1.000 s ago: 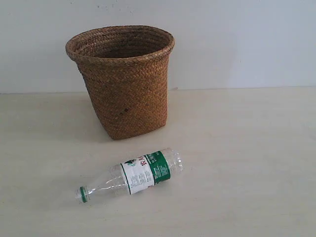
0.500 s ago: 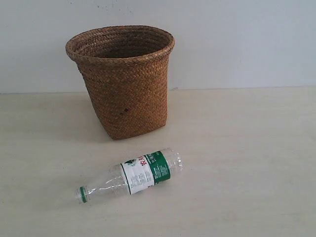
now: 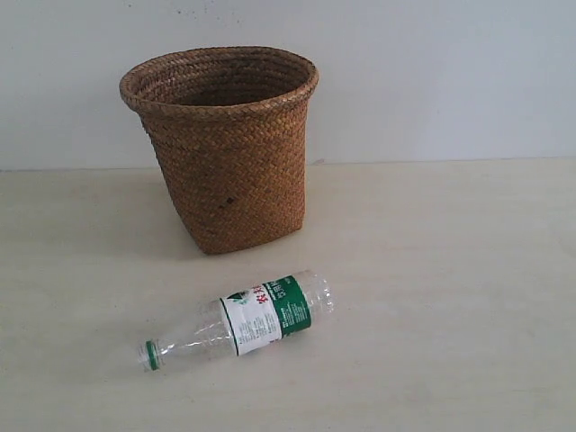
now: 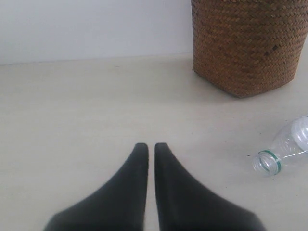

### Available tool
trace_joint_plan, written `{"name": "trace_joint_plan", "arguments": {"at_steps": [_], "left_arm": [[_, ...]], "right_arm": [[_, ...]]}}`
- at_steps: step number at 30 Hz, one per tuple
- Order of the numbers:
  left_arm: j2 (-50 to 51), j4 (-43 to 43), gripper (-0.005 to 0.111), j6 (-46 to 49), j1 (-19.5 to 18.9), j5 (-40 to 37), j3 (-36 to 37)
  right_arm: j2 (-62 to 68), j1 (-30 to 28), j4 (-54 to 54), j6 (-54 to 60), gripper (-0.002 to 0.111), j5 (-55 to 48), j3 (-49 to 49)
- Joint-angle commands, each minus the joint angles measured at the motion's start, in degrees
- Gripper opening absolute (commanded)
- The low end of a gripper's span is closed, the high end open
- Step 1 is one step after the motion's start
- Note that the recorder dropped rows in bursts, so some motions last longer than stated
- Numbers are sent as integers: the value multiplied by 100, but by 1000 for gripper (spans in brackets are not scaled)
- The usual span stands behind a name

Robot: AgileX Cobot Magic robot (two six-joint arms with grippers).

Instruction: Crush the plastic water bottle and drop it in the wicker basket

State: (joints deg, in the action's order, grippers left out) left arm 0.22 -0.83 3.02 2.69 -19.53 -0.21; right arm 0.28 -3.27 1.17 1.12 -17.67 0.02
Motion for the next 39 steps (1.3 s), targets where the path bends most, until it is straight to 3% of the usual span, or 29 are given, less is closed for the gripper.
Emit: {"name": "trace_joint_plan", "arguments": {"at_steps": [1, 17, 19, 24, 29, 34, 39], "left_arm": [[-22, 52, 4, 13, -13, 14, 21], [-22, 83, 4, 13, -13, 228, 21], [-22, -23, 4, 3, -13, 576, 21], [-22, -1249, 4, -211, -13, 1990, -46], [503, -1225, 4, -189, -13, 1296, -1477], [2571, -1349, 4, -189, -13, -253, -3251], [3361, -2135, 4, -217, -13, 569, -3696]], "right_arm": [[-28, -21, -13, 31, 0, 69, -2], [-28, -21, -13, 31, 0, 69, -2], [-28, -21, -13, 31, 0, 69, -2], [-28, -21, -13, 31, 0, 69, -2], [-28, -21, -13, 31, 0, 69, -2], [-28, -21, -13, 31, 0, 69, -2], [-28, -21, -13, 31, 0, 69, -2]]}}
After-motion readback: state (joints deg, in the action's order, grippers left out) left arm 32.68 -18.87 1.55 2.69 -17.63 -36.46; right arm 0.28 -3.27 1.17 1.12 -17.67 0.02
